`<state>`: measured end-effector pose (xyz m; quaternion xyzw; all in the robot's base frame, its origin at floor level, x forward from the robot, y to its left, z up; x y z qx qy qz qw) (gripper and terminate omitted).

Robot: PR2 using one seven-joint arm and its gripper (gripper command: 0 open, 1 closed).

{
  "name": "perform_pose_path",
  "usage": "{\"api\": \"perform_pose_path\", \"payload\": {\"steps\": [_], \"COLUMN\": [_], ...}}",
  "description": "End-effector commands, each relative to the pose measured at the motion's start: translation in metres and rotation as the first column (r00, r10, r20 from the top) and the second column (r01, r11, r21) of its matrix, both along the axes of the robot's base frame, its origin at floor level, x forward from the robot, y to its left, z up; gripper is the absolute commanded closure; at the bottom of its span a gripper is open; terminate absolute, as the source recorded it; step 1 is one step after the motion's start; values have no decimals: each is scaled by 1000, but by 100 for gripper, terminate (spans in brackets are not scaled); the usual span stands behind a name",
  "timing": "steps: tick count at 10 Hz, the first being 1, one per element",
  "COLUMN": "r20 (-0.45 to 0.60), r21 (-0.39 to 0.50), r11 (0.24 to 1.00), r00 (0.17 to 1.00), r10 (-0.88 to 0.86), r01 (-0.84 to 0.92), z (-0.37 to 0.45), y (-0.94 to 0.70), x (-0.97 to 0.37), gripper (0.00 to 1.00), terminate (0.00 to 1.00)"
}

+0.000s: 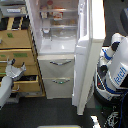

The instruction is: Opening the fridge

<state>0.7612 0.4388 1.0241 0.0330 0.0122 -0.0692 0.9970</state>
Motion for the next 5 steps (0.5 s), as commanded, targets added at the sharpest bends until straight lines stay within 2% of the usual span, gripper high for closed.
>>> {"api": "perform_pose_path", "payload": {"steps": [1,2,3,5], "r20": [-10,-1,23,89], "r21": [3,-14,-31,-49], "r11": [1000,998,962,898], "r00": [1000,998,963,897], "r10": [27,-66,-270,-432], "r01": [-27,66,271,437], "z": [26,48,106,171], "y": [-65,-119,-251,-342], "x": [54,34,-32,-120], "gripper": [0,0,0,0], "terminate": [0,0,0,0]}}
